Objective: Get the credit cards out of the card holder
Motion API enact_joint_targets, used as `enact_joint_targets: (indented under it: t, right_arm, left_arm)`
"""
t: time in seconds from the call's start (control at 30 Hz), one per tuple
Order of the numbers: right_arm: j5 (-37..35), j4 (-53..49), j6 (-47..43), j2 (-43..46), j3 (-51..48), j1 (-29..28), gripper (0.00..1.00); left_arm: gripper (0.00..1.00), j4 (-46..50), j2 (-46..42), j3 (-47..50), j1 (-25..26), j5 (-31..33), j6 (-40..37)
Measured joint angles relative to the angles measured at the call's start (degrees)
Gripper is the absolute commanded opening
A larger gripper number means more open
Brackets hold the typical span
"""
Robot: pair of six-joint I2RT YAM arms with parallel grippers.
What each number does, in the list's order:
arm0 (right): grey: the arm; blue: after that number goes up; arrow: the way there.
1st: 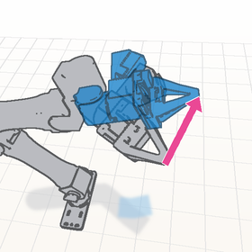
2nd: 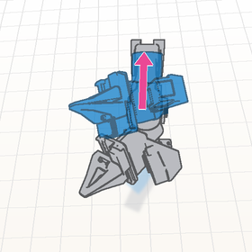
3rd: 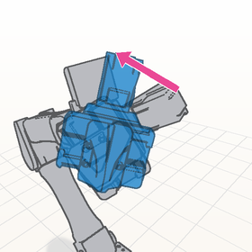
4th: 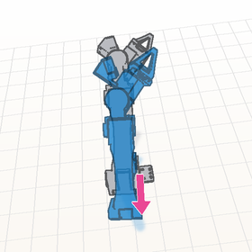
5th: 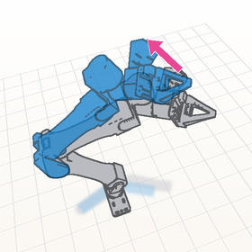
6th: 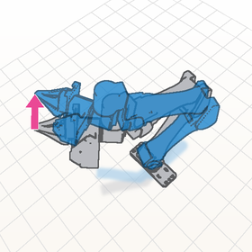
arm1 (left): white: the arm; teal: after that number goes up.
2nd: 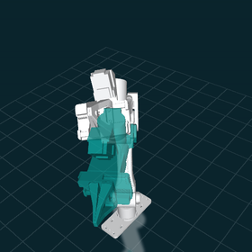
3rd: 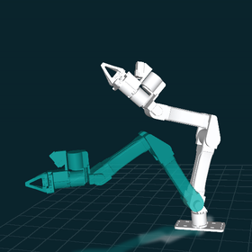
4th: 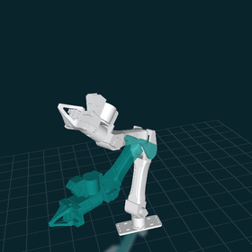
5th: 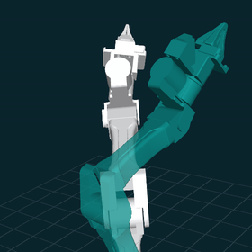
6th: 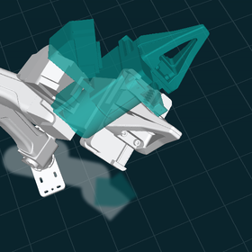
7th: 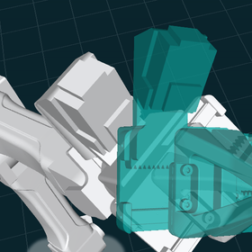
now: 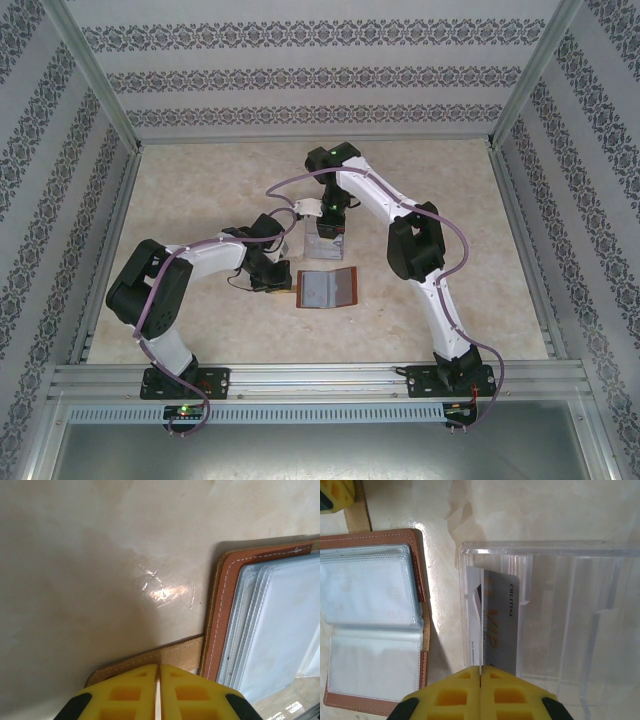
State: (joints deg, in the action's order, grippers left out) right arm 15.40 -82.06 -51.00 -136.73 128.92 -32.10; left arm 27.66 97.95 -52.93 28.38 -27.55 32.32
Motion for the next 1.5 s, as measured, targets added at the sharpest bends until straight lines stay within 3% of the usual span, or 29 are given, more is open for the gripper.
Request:
enact_joint_targets:
  t: [0.77,1.5]
  right_arm:
    - [0.50,-0.28,0.22,-0.74,-0.74,0.02,0.15]
    - [-0.57,3.23,2.84,2.91,-7.30,0.26,0.18]
  left_arm:
    - [0.10,0.00,0.00,-0.02,0.00,-0.07,0.02]
    - [0.10,0.00,0.00,0.00,-0.02,-0.31,0.04]
